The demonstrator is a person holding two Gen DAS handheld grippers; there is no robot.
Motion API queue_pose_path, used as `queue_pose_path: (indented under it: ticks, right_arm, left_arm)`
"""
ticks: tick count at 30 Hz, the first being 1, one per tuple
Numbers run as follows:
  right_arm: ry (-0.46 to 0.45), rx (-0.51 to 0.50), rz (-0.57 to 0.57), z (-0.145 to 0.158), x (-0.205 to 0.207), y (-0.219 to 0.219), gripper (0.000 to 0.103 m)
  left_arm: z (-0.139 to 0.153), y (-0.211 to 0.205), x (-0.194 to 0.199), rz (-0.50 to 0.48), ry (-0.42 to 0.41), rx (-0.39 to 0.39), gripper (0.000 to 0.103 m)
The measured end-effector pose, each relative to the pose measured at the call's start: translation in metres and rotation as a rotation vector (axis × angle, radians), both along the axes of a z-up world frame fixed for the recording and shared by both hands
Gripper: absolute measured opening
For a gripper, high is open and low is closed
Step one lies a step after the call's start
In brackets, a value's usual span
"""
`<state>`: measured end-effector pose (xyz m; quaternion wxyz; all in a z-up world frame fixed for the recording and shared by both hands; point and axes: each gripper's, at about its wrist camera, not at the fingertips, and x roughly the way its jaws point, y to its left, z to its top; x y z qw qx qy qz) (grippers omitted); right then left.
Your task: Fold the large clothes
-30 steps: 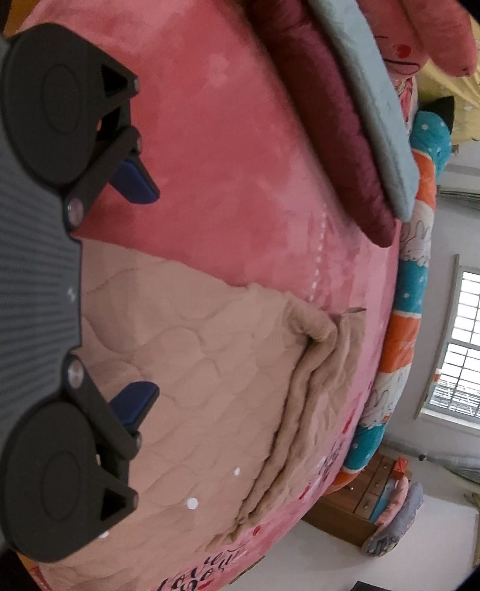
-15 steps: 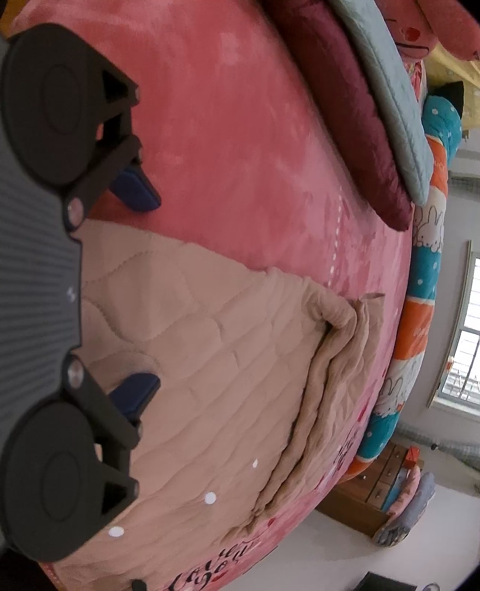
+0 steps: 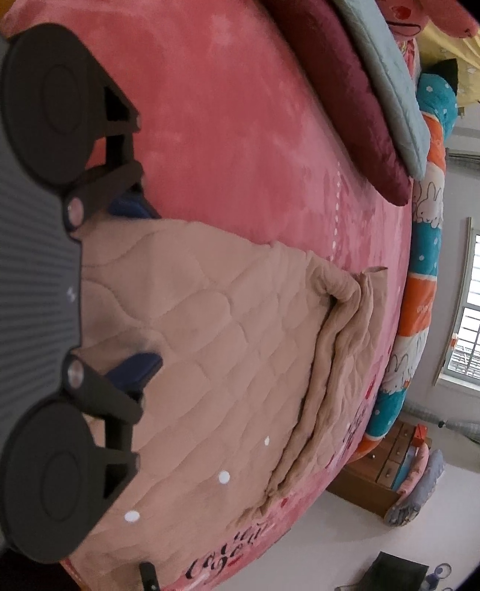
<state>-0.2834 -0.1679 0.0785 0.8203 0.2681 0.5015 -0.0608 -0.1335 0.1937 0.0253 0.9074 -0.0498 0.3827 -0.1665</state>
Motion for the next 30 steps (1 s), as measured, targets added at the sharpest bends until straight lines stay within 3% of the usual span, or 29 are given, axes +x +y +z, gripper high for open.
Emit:
queue_pose_path:
  ticks: [5,8,13,15,16,18,20,24,25,26,30]
  right_arm:
    - [-0.025,0.040,0.009,0.001,-0.001,-0.002,0.092]
    - [-0.039,0.074,0.005,0.000,-0.001,-0.009,0.083]
    - [-0.029,0.133,0.004,-0.004,-0.001,-0.017,0.085]
    - [-0.023,0.160,0.014,-0.005,0.001,-0.019,0.097]
    - [-0.021,0.168,0.033,-0.005,0.003,-0.017,0.102]
    - [-0.017,0.140,0.049,-0.004,0.005,-0.013,0.102]
    - [-0.027,0.112,0.073,0.000,0.007,-0.008,0.092]
    - [-0.059,0.113,0.088,0.002,0.009,-0.003,0.066]
    - [-0.075,0.132,0.086,0.003,0.009,-0.005,0.049]
    - [-0.101,0.164,0.081,0.004,0.007,-0.008,0.038]
    - [-0.173,0.240,0.078,0.008,0.006,-0.015,0.031]
  left_arm:
    - [0.004,0.002,0.000,-0.004,0.017,-0.055,0.055]
    - [0.003,0.006,0.003,0.001,0.032,-0.098,0.057]
    - [-0.001,-0.004,0.003,-0.034,0.017,-0.036,0.063]
    - [-0.001,-0.005,0.003,-0.037,0.013,-0.022,0.063]
    - [0.000,-0.006,0.002,-0.035,0.011,-0.018,0.061]
    - [0.002,-0.007,0.002,-0.044,0.004,-0.008,0.044]
    - [0.004,-0.008,0.002,-0.051,0.009,-0.023,0.027]
    - [0.007,-0.008,0.003,-0.040,0.025,-0.052,0.021]
    - [0.008,-0.007,0.005,-0.039,0.031,-0.067,0.019]
    - [0.008,-0.005,0.006,-0.037,0.040,-0.084,0.018]
    - [0.013,0.000,0.013,-0.011,0.083,-0.166,0.017]
